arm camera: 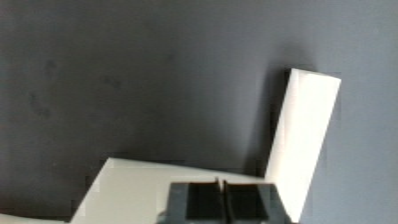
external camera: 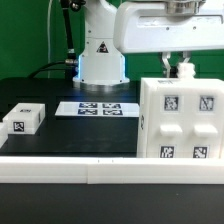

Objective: Assemble cabinet

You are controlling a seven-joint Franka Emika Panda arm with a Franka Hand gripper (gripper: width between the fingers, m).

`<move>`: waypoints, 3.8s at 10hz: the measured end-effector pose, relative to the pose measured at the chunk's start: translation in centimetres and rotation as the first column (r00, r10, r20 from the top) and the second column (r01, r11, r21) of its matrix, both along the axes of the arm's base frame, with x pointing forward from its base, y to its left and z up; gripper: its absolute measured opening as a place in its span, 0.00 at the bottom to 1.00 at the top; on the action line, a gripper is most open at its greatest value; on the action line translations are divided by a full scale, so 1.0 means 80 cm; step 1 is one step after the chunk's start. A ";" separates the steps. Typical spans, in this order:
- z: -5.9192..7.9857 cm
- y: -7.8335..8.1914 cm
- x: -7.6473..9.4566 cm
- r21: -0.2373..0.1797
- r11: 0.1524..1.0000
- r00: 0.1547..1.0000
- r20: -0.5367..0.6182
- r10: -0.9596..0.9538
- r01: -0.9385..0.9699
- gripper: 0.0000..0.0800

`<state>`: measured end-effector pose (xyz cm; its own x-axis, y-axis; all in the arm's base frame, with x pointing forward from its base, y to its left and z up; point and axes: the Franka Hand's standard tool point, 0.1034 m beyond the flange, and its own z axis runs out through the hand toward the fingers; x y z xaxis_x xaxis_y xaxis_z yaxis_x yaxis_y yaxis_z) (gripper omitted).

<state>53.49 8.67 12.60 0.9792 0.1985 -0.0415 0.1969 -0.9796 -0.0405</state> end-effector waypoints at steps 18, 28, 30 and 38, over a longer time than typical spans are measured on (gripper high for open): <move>-0.021 -0.010 -0.052 -0.017 0.973 0.973 -0.002 -0.231 0.231 1.00; -0.055 -0.162 -0.093 -0.043 0.989 0.990 -0.001 -0.144 0.144 1.00; -0.057 -0.214 -0.096 -0.052 0.991 0.992 0.004 -0.125 0.125 1.00; -0.076 -0.305 -0.127 -0.056 0.994 0.996 -0.023 -0.091 0.089 1.00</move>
Offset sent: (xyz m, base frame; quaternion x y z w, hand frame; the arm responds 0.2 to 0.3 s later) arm 0.0000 0.0000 0.0000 0.0000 0.0000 0.0000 1.0000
